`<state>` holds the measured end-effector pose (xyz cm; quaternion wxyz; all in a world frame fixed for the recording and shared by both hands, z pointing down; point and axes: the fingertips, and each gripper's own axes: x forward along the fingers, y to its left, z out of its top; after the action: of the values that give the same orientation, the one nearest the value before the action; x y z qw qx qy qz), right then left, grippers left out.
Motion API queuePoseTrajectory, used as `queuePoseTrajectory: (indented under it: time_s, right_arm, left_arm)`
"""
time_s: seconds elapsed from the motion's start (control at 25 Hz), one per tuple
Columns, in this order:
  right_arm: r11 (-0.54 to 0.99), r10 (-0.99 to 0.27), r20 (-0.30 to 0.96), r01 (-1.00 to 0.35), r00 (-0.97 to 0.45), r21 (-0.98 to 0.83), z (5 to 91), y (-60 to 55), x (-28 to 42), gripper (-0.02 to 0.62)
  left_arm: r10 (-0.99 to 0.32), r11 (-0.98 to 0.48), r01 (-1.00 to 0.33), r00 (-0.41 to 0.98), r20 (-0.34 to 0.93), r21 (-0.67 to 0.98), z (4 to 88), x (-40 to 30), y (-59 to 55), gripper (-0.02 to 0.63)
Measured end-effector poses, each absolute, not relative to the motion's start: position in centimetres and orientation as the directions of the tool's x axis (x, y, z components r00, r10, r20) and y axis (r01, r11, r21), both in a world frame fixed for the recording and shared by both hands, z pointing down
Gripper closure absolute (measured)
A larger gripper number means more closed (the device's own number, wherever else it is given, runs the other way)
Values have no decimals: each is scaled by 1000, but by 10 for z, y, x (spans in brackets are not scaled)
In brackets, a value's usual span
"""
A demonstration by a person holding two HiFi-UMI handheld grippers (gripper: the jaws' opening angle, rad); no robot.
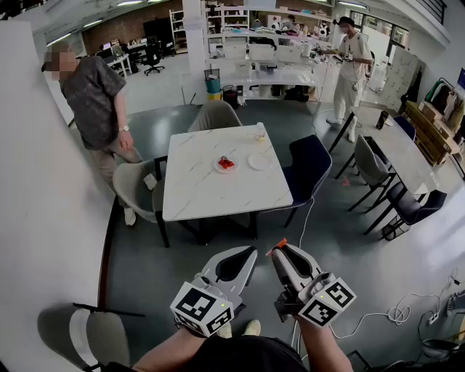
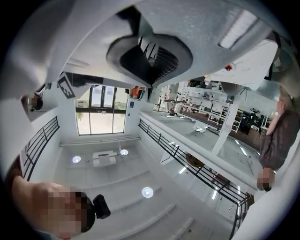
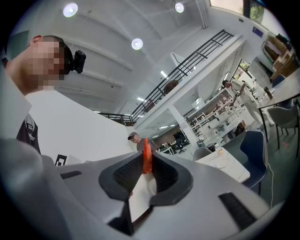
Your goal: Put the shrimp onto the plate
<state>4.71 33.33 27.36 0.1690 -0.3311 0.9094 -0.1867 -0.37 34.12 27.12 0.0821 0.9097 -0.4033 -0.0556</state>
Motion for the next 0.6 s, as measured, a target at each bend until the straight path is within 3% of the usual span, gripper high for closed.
queuePoseTrajectory:
  time_s: [0.6]
  right_arm:
    - [735,-631,-204,-492,-749,-466,277,333,67,532]
  left_arm:
    - [-743,-657,-727,670,-7,198,284,21,336,598]
